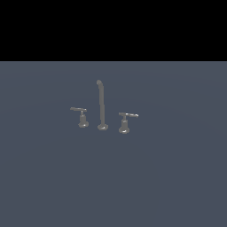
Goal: Turn on the faucet by rotating a designated handle.
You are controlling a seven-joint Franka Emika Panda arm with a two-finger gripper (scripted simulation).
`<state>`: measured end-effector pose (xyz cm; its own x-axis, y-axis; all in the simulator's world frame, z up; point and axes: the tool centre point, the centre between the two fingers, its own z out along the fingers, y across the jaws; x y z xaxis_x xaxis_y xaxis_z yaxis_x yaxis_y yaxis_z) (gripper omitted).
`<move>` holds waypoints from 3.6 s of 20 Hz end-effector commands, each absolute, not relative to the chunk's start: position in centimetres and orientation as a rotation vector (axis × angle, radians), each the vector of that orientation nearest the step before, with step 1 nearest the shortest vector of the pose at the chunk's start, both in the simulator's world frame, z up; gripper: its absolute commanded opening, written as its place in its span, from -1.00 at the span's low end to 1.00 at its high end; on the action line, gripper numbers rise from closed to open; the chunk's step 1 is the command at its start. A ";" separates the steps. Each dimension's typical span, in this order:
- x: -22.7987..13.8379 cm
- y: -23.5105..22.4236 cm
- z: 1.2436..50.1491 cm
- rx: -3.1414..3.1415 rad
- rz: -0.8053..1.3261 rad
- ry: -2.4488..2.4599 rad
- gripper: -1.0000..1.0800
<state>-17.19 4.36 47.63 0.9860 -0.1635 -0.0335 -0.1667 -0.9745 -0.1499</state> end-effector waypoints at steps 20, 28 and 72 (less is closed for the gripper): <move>-3.1 9.9 35.3 -2.634 0.355 1.128 -1.00; 1.0 11.6 29.1 -2.505 0.408 1.478 -1.00; 10.0 16.6 8.9 -1.931 0.001 2.478 -1.00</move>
